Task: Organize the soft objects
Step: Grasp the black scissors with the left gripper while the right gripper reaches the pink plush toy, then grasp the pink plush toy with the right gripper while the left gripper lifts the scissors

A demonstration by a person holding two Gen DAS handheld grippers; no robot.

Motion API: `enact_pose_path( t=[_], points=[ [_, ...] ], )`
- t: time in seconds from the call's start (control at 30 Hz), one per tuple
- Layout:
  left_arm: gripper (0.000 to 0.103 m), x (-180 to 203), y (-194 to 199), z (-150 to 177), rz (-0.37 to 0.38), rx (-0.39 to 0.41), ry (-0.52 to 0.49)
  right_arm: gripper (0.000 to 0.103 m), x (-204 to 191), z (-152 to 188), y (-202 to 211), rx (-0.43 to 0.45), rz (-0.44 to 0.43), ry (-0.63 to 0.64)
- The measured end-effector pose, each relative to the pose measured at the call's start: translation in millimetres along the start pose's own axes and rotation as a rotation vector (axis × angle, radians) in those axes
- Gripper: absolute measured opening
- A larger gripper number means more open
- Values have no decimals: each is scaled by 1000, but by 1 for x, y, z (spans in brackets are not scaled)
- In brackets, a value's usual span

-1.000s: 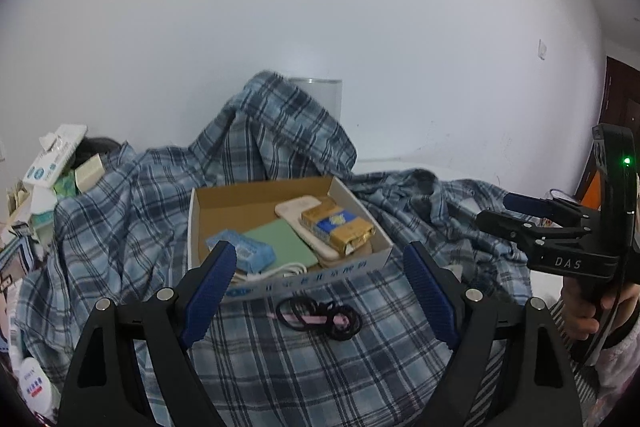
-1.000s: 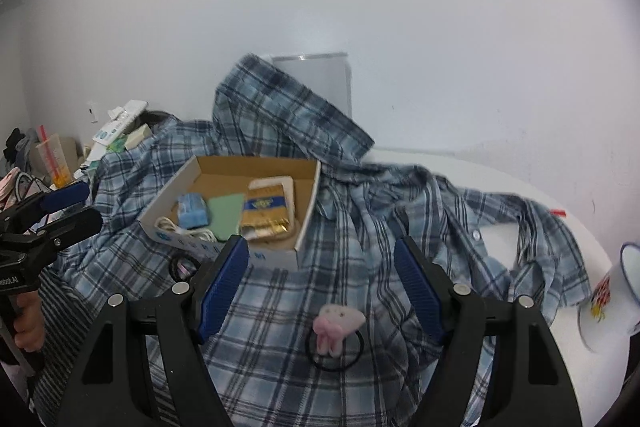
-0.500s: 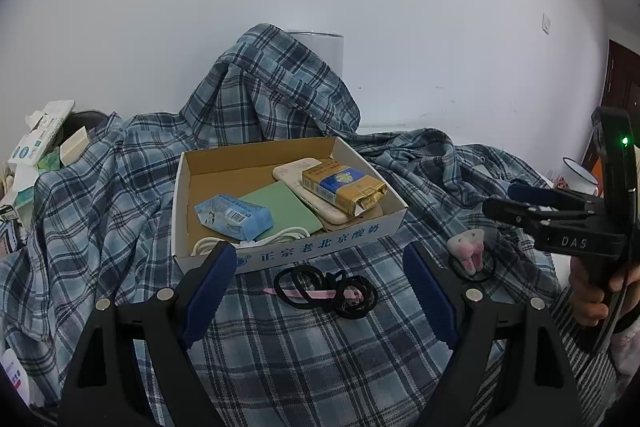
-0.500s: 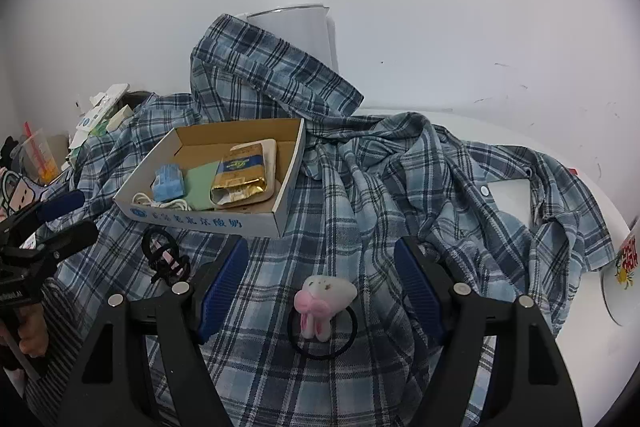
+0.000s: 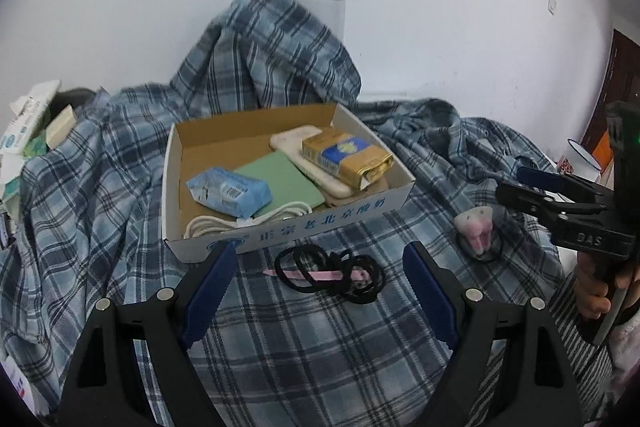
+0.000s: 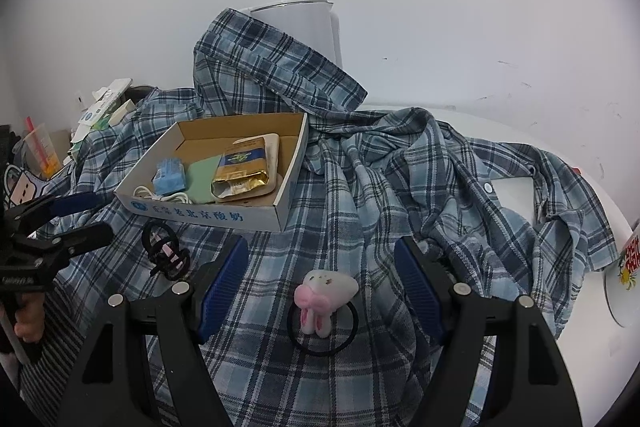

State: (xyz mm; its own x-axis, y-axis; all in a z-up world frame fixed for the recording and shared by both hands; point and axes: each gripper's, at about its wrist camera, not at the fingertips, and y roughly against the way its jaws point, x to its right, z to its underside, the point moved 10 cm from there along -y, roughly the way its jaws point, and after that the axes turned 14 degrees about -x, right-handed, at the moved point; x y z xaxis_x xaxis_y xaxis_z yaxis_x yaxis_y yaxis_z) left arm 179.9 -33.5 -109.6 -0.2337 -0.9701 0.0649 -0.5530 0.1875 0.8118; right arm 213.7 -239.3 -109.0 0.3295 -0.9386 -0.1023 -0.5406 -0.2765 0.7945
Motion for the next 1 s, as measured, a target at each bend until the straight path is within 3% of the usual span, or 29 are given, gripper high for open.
enact_pose_path(
  t=[0.27, 0.43, 0.77, 0.87, 0.9, 1.0],
  points=[
    [87, -18, -36, 1, 72, -133, 75, 74, 0, 1, 0, 3, -11, -3],
    [85, -17, -47, 3, 99, -161, 80, 74, -3, 3, -2, -8, -22, 7],
    [51, -13, -68, 17, 148, -243, 85, 74, -6, 4, -4, -16, -27, 18],
    [30, -10, -72, 20, 161, -261, 78, 74, -7, 5, -4, -18, -28, 22],
    [15, -8, -73, 20, 165, -263, 76, 74, -8, 5, -4, -17, -27, 23],
    [6, -4, -67, 17, 179, -232, 63, 74, -8, 5, -2, -13, -25, 26]
  ],
)
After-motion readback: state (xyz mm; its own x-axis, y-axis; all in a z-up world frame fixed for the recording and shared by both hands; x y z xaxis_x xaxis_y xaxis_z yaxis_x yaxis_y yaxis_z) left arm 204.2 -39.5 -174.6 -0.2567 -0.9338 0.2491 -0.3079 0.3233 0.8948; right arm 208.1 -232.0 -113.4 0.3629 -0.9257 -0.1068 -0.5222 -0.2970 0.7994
